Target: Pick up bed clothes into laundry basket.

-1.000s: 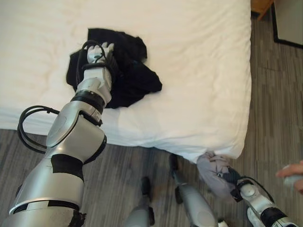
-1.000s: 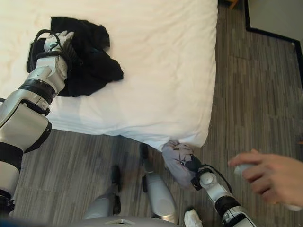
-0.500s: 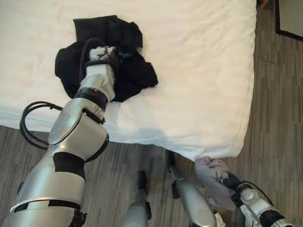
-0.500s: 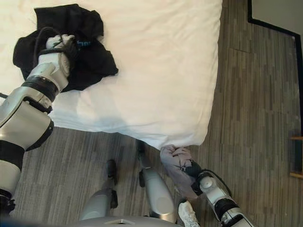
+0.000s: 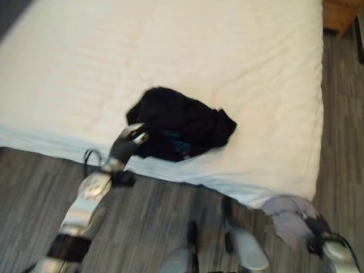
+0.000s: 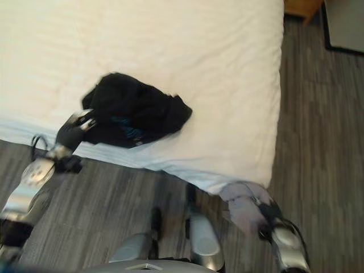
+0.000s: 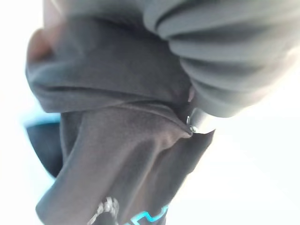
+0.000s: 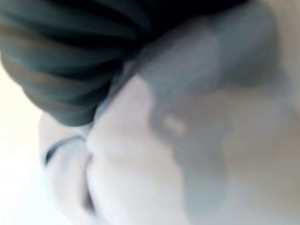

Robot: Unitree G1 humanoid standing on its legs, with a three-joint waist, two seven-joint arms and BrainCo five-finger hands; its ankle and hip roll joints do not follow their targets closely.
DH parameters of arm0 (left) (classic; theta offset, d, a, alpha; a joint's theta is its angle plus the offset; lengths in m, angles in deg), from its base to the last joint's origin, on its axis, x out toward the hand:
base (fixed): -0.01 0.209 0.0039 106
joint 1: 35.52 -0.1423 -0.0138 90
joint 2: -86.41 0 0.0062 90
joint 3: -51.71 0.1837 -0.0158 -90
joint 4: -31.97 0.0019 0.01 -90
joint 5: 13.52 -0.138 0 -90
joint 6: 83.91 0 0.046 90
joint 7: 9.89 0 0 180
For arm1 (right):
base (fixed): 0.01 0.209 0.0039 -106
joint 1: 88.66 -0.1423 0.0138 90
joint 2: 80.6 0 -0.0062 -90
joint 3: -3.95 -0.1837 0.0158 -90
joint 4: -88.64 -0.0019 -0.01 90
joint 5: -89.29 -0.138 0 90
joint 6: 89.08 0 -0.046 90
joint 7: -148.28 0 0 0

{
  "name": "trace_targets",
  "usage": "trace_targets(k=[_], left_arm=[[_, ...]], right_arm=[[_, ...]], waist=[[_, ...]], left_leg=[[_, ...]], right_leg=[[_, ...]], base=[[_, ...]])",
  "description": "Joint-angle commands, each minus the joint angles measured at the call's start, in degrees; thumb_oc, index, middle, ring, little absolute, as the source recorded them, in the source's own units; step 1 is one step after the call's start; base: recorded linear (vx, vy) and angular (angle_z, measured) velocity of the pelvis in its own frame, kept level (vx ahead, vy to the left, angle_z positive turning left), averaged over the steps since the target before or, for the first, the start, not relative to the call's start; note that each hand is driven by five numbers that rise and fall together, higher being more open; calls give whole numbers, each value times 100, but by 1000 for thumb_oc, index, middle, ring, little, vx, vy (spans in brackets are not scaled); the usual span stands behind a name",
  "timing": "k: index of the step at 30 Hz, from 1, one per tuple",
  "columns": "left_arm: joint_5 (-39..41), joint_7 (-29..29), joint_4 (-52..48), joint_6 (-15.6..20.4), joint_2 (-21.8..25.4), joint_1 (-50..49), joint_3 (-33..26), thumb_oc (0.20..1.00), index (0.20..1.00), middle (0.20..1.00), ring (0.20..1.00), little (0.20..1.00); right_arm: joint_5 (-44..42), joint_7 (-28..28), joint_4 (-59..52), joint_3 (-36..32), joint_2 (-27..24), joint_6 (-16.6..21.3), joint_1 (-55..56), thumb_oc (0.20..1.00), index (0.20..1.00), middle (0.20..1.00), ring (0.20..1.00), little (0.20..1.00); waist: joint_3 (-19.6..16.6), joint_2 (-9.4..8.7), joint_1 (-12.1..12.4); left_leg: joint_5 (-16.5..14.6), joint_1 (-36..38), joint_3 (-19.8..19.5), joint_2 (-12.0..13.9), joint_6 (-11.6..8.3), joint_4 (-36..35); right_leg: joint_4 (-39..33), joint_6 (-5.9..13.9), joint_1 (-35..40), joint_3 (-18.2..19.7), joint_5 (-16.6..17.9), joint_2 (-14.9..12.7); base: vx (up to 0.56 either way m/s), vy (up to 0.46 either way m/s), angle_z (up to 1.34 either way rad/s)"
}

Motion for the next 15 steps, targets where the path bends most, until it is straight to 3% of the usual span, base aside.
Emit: trace_targets(k=[1, 3, 4, 5, 6, 8, 9, 11, 13, 15], left_arm=[[424, 141, -175, 295, 137, -445, -358, 200, 200, 200, 200, 200], [682, 275, -139, 282, -422, -986, -949, 200, 200, 200, 200, 200], [682, 276, -148, 277, -429, -1002, -950, 200, 200, 200, 200, 200], [766, 261, -212, 294, -949, -1205, -1151, 200, 200, 200, 200, 200], [759, 256, -233, 285, -960, -1225, -1145, 200, 200, 200, 200, 200], [744, 71, -342, 461, -1549, -1109, -1110, 200, 200, 200, 200, 200], [738, 67, -343, 462, -1550, -1101, -1111, 200, 200, 200, 200, 200], [440, -48, -597, 509, -1743, -871, -785, 200, 200, 200, 200, 200], [340, -62, -756, 503, -1737, -847, -765, 200, 200, 200, 200, 200], [216, -122, -1041, 555, -1703, -657, -519, 200, 200, 200, 200, 200]], right_arm=[[-785, -358, 326, -407, -353, 159, 495, 200, 200, 200, 200, 200], [-992, -644, 534, -1363, -569, 178, 609, 200, 200, 200, 200, 200], [-987, -649, 522, -1363, -571, 171, 622, 200, 200, 200, 200, 200], [-986, -928, -186, -1860, -490, 400, 730, 200, 200, 200, 200, 200], [-958, -959, -253, -1875, -464, 370, 763, 200, 200, 200, 200, 200], [-700, -1342, -2037, -1957, -183, 858, 542, 200, 200, 200, 200, 200], [-675, -1369, -2089, -1962, -153, 836, 548, 200, 200, 200, 200, 200], [-605, -1279, -3576, -1356, 229, 1123, 26, 200, 200, 200, 200, 200], [-536, -1233, -4181, -1136, 388, 1123, -75, 200, 200, 200, 200, 200], [-1066, -496, -5703, 49, 783, 1156, -414, 200, 200, 200, 200, 200]], waist=[[-725, -308, 27], [-986, -310, 106], [-999, -296, 104], [-1125, -280, 111], [-1135, -272, 106], [-1254, -257, 106], [-1244, -257, 112], [-1284, -263, 177], [-1270, -277, 220], [-1224, -298, 327]], left_leg=[[167, -445, -116, -57, -15, 37], [154, -350, -130, -101, 37, 37], [93, -317, -135, -91, 37, 37], [110, -296, -174, -140, 83, 37], [107, -293, -183, -139, 85, 37], [53, -248, -182, -168, 150, 37], [50, -243, -176, -166, 151, 37], [46, -212, -76, -179, 206, 37], [43, -191, -41, -182, 218, 37], [65, -131, 9, -193, 225, 37]], right_leg=[[464, 576, 272, -100, -606, -641], [422, 588, 423, -118, -600, -696], [406, 594, 464, -123, -647, -687], [407, 588, 502, -127, -639, -732], [405, 589, 510, -137, -642, -732], [413, 579, 524, -130, -658, -760], [414, 580, 526, -124, -657, -757], [413, 566, 502, -47, -626, -721], [425, 563, 504, -21, -625, -710], [478, 541, 564, -19, -649, -704]], base=[[61, 20, 17], [87, 39, 2], [68, 60, -2], [47, 33, 1], [11, 53, 4], [-2, 53, 1], [-32, 53, -7], [-48, 27, -21], [-44, 13, -27], [-94, 16, -2]])
